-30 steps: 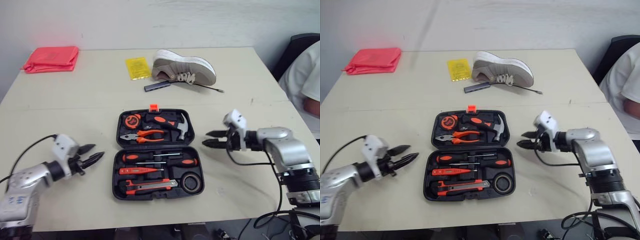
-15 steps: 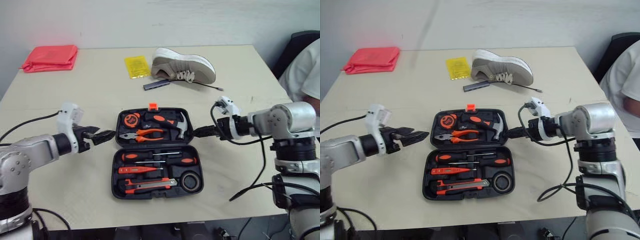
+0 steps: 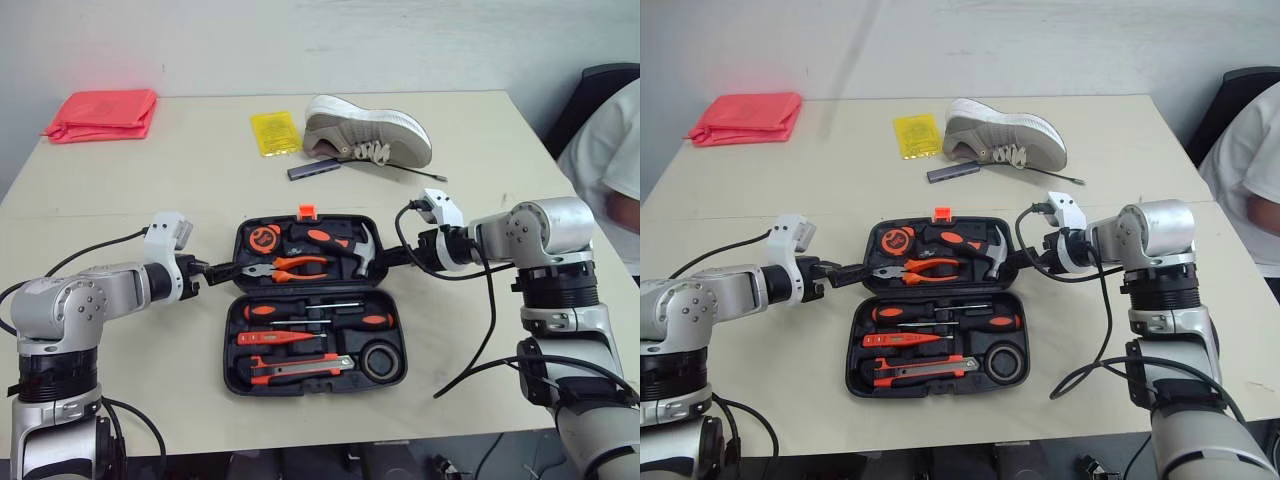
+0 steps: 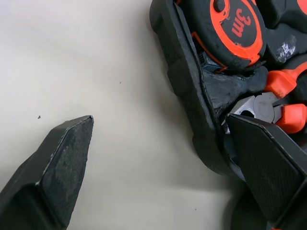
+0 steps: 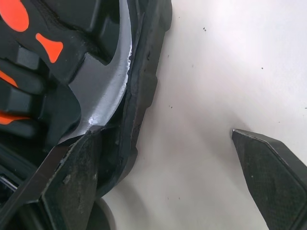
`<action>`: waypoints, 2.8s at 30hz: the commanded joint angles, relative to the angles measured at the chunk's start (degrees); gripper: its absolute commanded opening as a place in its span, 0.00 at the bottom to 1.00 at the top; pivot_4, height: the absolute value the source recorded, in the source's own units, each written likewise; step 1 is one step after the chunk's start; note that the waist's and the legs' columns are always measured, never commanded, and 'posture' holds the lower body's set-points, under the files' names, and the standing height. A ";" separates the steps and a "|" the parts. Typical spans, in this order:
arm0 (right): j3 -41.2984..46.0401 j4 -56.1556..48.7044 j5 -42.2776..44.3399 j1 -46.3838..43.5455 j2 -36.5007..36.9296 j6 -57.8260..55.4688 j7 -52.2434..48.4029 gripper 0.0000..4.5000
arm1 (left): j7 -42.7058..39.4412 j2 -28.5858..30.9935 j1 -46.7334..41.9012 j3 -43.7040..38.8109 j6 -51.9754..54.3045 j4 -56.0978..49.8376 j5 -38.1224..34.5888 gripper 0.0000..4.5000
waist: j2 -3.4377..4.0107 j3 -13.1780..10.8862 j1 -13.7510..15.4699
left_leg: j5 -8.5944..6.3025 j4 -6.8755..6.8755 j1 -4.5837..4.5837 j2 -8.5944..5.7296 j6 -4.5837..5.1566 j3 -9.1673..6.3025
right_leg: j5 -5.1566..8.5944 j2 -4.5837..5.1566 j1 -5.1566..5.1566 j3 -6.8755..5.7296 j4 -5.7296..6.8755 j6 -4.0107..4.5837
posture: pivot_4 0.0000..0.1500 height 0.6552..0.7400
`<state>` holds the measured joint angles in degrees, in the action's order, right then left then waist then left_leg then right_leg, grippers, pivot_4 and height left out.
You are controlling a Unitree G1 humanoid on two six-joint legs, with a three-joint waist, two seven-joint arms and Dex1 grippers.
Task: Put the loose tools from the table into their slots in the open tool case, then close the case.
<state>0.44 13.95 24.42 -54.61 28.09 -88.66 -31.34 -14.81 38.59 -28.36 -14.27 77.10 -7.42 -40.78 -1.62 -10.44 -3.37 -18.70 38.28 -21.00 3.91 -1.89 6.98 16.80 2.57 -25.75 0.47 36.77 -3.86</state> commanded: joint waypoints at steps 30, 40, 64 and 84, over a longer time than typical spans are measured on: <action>1.97 -23.38 -2.74 23.87 -0.73 52.67 -14.86 0.03 | -19.44 -7.11 17.94 -4.47 -59.49 -8.21 14.32 0.00 | -0.51 0.37 0.41 | 0.12 -0.27 -0.42 0.17 -0.10 -0.02 | -0.13 0.09 -0.34 -0.06 -0.32 0.12 | 1.00 1.00; -3.90 2.22 -25.36 32.20 4.81 121.95 -14.24 0.03 | -18.79 -5.21 30.49 -1.37 -102.04 3.39 37.92 0.00 | -0.48 0.35 0.24 | -0.15 -0.29 -0.14 0.09 0.35 0.51 | -0.29 -0.01 -0.06 -0.15 -0.82 -0.17 | 1.00 1.00; -5.98 -22.40 3.58 54.62 28.35 83.67 -39.81 0.00 | -21.80 4.30 33.14 -2.99 -67.80 -7.42 13.75 0.01 | -0.31 0.25 1.81 | -0.65 -0.35 1.64 0.64 0.70 1.30 | -0.31 -0.13 1.36 0.52 -0.92 0.25 | 1.00 1.00; -12.51 -2.53 -13.69 32.91 7.67 89.43 -31.25 0.00 | -33.59 3.18 16.04 15.71 -56.44 7.27 23.59 0.01 | -0.40 0.29 -0.09 | -0.72 -0.27 1.83 0.81 0.39 1.59 | -0.37 -0.92 1.15 0.84 -0.76 0.17 | 1.00 1.00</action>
<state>-13.42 7.32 13.10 -19.35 36.84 -0.48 -66.59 -46.87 41.76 -14.44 0.63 20.58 1.81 -17.19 -2.02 -10.15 -3.46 -19.41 38.02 -19.16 4.74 -1.51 8.62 16.42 1.69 -24.60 1.41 36.04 -3.70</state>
